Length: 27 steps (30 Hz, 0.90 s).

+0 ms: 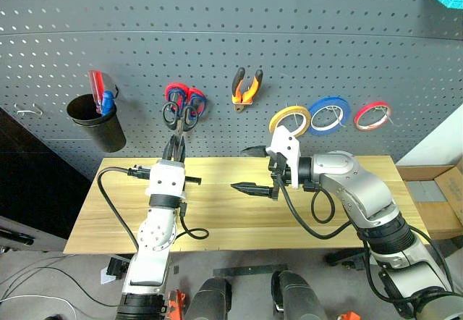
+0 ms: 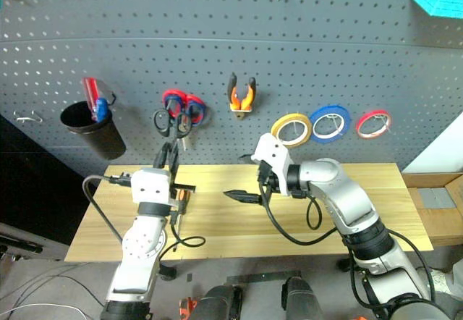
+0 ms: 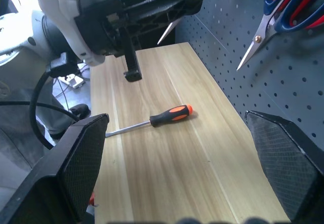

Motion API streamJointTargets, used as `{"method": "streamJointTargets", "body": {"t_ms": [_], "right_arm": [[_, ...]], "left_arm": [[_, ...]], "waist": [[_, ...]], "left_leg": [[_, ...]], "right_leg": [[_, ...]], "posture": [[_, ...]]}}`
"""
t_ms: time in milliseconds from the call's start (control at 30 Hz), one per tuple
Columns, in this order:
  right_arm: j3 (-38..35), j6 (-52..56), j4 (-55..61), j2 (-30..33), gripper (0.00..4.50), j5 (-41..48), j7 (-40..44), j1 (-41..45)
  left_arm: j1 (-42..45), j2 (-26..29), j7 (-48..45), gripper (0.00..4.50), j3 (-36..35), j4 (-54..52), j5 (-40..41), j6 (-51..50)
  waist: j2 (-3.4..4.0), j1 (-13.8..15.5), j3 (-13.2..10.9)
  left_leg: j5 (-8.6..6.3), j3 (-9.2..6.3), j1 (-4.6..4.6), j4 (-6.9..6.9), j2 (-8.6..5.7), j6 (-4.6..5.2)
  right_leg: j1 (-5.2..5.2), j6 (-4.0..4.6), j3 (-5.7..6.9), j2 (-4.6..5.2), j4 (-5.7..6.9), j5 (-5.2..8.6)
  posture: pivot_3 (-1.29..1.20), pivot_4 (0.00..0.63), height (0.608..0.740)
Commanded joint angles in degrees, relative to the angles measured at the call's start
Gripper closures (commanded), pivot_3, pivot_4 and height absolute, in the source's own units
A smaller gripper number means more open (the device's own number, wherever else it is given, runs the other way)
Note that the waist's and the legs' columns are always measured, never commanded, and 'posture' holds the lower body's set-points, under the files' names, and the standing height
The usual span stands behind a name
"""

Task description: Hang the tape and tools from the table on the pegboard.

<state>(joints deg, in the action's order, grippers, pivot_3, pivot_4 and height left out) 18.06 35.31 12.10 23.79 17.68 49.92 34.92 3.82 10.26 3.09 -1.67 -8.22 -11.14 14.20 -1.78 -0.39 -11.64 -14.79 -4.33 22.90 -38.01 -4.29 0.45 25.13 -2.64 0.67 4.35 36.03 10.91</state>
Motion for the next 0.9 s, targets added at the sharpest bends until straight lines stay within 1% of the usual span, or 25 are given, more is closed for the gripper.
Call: {"method": "streamJointTargets", "body": {"t_ms": [33, 233, 400, 600, 667, 767, 833, 900], "right_arm": [[-0.70, -1.32, 0.28, -0.47, 0.00, -0.26, -0.30, 0.56], [-0.52, -1.34, -0.31, -1.04, 0.00, -0.79, -0.31, 0.40], [-0.40, -1.22, -0.29, -1.21, 0.00, -0.85, -0.22, 0.35], [-0.24, -1.08, 0.08, -1.46, 0.00, -0.99, -0.33, 0.29], [-0.88, -1.58, -0.18, -2.34, 0.00, -1.09, -1.48, 0.44], [-3.01, -2.42, -1.69, -5.04, 0.00, -1.76, -5.86, 1.22], [-3.30, -2.26, -2.04, -5.48, 0.00, -1.92, -6.70, 1.34], [-2.48, -2.54, -2.05, -4.84, 0.00, -2.53, -6.51, 0.96]], "left_arm": [[1.54, -0.33, 0.58, 4.37, -0.73, -0.33, 0.26, 0.28], [3.71, -0.90, 1.47, 4.37, -1.30, 3.54, 0.24, 0.57], [7.83, -2.25, 1.10, 4.37, -2.42, 7.78, 3.52, -2.60], [13.77, -0.60, -0.55, 4.37, -1.99, 15.99, 3.98, -2.94], [15.49, -0.51, -0.33, 4.37, -2.25, 18.02, 4.10, -3.95], [17.63, -0.52, -0.11, 4.37, -2.77, 21.12, 4.65, -5.24], [18.55, -0.62, 0.11, 4.37, -2.91, 22.53, 4.69, -7.38], [18.93, -1.21, -1.80, 4.37, -3.12, 22.95, 6.87, -9.76]], "waist": [[0.00, 0.02, 0.05], [0.00, 0.07, 0.19], [-0.01, 0.25, 0.19], [-0.01, 0.22, 0.24], [-0.02, 0.22, 0.25], [-0.03, 0.16, 0.28], [-0.01, 0.15, 0.35], [0.00, 0.12, 0.57]], "left_leg": [[0.00, -0.01, 0.00, -0.01, 0.00, 0.00], [0.01, 0.01, -0.02, -0.04, 0.00, -0.01], [0.01, -0.01, -0.02, -0.06, -0.01, -0.02], [0.02, 0.00, -0.05, -0.08, -0.01, -0.02], [0.02, 0.00, -0.04, -0.08, -0.01, -0.03], [0.03, 0.00, -0.05, -0.07, -0.01, -0.04], [0.04, -0.01, -0.06, -0.08, -0.01, -0.06], [0.04, 0.01, -0.06, -0.09, -0.03, -0.06]], "right_leg": [[0.00, 0.00, 0.00, 0.00, 0.01, 0.00], [0.00, 0.02, -0.04, -0.04, 0.03, -0.04], [-0.01, 0.02, -0.04, -0.04, 0.05, -0.06], [0.00, 0.02, -0.06, -0.07, 0.10, -0.06], [0.00, 0.02, -0.06, -0.07, 0.10, -0.07], [0.01, 0.03, -0.07, -0.07, 0.11, -0.09], [0.01, 0.03, -0.07, -0.07, 0.14, -0.10], [0.00, 0.02, -0.09, -0.06, 0.14, -0.12]], "posture": [[-0.03, 0.126, 0.740], [-0.02, 0.135, 0.740], [-0.02, 0.139, 0.740], [-0.03, 0.138, 0.740], [-0.03, 0.138, 0.740], [-0.04, 0.139, 0.740], [-0.04, 0.139, 0.740], [-0.04, 0.137, 0.740]]}}
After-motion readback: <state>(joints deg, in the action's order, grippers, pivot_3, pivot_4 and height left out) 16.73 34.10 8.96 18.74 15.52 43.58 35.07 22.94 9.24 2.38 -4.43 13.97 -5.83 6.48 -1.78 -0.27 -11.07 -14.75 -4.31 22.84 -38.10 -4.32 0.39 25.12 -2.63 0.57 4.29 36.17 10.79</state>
